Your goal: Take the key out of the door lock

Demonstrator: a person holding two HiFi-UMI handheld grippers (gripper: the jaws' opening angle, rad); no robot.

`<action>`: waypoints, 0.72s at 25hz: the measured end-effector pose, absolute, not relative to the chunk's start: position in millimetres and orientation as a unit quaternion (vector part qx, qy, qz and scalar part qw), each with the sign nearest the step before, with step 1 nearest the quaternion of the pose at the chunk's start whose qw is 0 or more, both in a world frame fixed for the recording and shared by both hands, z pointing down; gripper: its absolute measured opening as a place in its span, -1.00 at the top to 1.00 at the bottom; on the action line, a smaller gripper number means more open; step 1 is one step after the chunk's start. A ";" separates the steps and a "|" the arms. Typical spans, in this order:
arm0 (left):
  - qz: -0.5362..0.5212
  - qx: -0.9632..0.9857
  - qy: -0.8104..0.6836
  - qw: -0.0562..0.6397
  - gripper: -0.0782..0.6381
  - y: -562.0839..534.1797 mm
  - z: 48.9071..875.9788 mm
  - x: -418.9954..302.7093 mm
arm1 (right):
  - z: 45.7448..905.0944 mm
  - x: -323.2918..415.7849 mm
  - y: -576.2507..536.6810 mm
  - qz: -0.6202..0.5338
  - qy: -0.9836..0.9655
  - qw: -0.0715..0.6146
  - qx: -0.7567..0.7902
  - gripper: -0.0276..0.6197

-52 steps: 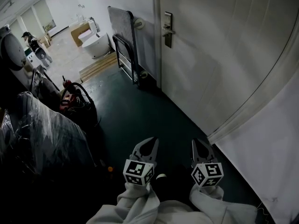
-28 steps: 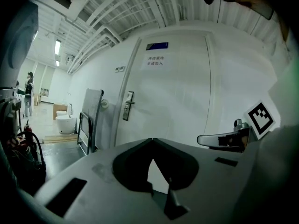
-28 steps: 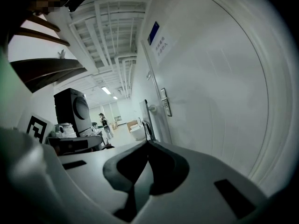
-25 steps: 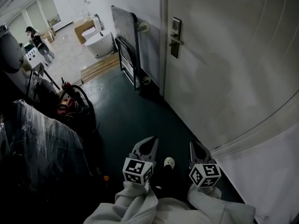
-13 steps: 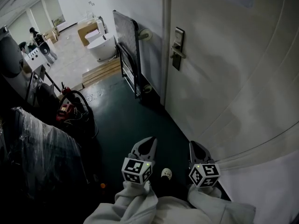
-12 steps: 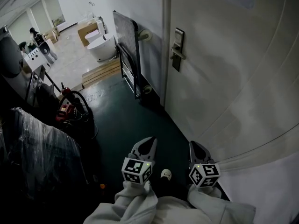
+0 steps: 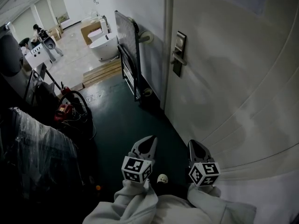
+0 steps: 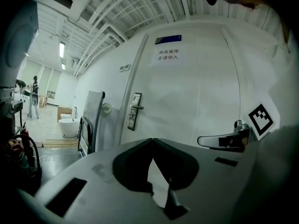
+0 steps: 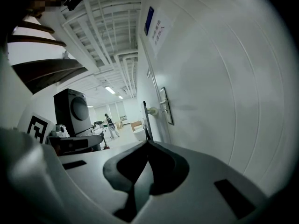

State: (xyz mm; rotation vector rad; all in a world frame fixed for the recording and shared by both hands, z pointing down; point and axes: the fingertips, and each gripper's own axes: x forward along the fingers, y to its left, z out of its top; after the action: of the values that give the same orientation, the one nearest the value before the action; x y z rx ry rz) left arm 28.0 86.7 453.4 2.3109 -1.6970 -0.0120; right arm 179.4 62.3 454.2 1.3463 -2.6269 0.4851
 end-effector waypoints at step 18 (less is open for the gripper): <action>0.005 0.788 -0.595 0.159 0.74 84.7 475.8 33.8 | 476.8 172.9 55.2 0.178 -0.882 0.091 0.427 0.76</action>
State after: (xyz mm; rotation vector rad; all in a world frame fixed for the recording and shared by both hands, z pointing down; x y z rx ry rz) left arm 33.8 84.7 475.8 2.2514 -1.7018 0.0154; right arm 172.9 55.2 476.8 1.2674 -2.6206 0.5297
